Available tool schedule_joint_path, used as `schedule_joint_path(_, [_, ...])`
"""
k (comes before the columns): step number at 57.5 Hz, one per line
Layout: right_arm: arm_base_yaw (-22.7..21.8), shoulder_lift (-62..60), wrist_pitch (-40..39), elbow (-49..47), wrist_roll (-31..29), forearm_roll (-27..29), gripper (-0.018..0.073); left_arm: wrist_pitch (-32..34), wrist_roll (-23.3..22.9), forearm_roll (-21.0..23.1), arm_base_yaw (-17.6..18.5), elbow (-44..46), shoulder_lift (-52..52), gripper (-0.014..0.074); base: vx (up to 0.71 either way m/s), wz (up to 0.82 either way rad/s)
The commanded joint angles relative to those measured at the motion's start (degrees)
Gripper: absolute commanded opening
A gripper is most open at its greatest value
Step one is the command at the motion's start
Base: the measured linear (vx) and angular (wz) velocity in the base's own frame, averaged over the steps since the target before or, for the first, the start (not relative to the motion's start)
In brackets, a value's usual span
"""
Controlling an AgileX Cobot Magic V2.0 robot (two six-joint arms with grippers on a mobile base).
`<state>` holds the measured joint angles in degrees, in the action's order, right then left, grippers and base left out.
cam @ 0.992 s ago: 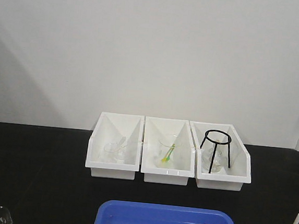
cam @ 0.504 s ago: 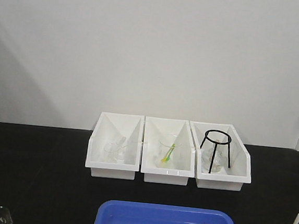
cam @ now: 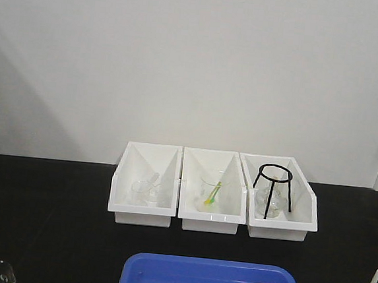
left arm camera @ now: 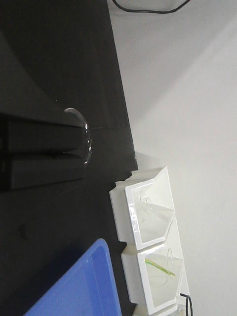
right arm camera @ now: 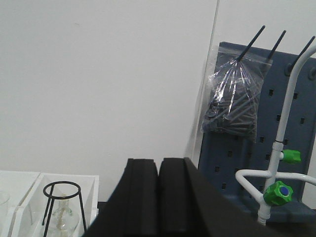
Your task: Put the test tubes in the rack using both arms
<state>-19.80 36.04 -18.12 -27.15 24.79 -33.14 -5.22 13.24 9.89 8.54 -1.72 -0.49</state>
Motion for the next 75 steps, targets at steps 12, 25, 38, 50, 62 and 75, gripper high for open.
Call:
schedule_joint_path(12, [-0.21, -0.14, -1.94, -1.79, -2.01, 2.74, -0.0007, 4.6, -0.45, 0.19, -0.14, -1.48, -1.13, -0.002, 0.0, 0.0])
schedule_joint_path(25, [1.32, -4.85, 3.99, -1.49, -3.97, 16.14, -0.0007, 4.6, -0.45, 0.19, -0.14, -1.48, -1.13, -0.002, 0.0, 0.0])
schedule_joint_path(38, [12.94, -10.65, 4.31, 9.48, -20.47, 25.44, -0.0007, 4.6, -0.45, 0.19, -0.14, -1.48, -1.13, -0.002, 0.0, 0.0])
schedule_joint_path(50, [16.39, -19.56, 8.26, 21.65, -29.5, 31.53, -0.0007, 4.6, -0.45, 0.19, -0.14, -1.48, -1.13, -0.002, 0.0, 0.0])
schedule_joint_path(62, [16.39, -31.56, 16.38, 29.47, -27.03, 32.17, -0.0007, 4.6, -0.45, 0.19, -0.14, -1.48, -1.13, -0.002, 0.0, 0.0])
schedule_joint_path(75, [17.18, -37.07, 18.57, 29.52, -26.78, 32.75, -0.0007, 4.54, -0.45, 0.19, -0.14, -1.48, -1.13, -0.002, 0.0, 0.0])
